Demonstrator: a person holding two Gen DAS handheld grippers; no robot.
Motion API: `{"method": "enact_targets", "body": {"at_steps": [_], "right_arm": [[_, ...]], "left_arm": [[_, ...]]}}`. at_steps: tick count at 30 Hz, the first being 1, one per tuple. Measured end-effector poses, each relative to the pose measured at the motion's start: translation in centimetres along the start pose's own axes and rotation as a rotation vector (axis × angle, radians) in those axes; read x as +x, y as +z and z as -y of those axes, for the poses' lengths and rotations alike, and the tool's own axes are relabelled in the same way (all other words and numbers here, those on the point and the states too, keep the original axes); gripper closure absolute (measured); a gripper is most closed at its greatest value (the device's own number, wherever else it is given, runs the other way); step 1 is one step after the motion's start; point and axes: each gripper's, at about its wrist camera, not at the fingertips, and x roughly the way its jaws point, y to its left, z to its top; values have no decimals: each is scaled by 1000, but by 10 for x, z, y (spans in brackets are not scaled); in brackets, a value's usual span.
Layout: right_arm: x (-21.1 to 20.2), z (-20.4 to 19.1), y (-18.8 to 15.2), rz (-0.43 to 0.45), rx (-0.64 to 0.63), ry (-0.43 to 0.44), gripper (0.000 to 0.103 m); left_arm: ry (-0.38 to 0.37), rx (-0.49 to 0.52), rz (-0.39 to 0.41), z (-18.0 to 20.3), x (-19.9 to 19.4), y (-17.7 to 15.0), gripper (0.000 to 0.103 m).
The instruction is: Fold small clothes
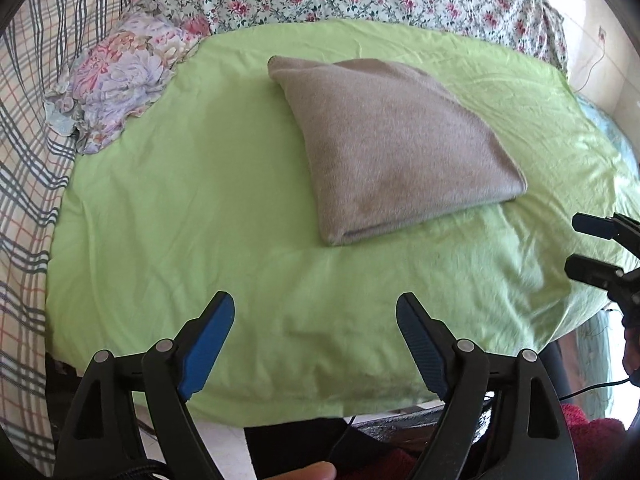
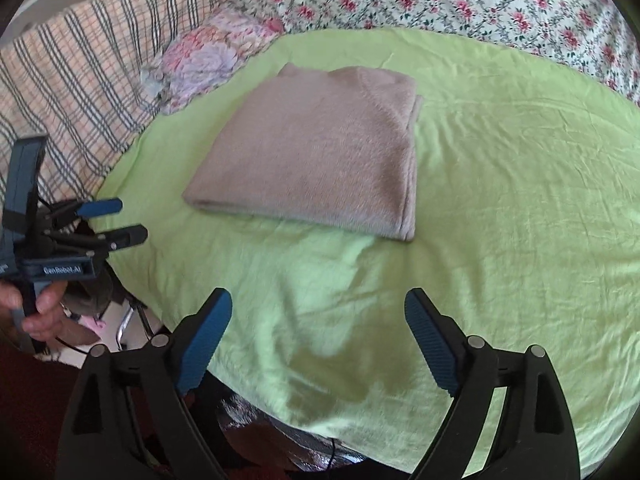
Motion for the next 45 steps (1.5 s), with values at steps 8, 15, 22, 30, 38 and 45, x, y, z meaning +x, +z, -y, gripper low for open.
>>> {"method": "enact_targets", "body": {"at_steps": [8,15,22,30,38,45], "right_arm": [[8,-3,15,36,18,13,15],[18,2,37,44,19,15,14],[21,8,59,65,31,31,14],[32,28,82,77,98,74,14],[51,63,106,75,232,101,14],[66,75,123,65,250,99,14]], "left_arm": [[44,-1,6,-6,7,14,19],[81,-8,12,-5,16,38,18],[90,-7,45,-3,17,61,15],[96,-2,64,-1,21,81,14],[99,-35,62,-12,31,98,13],[108,-53,60,-17,44,116,13]]}}
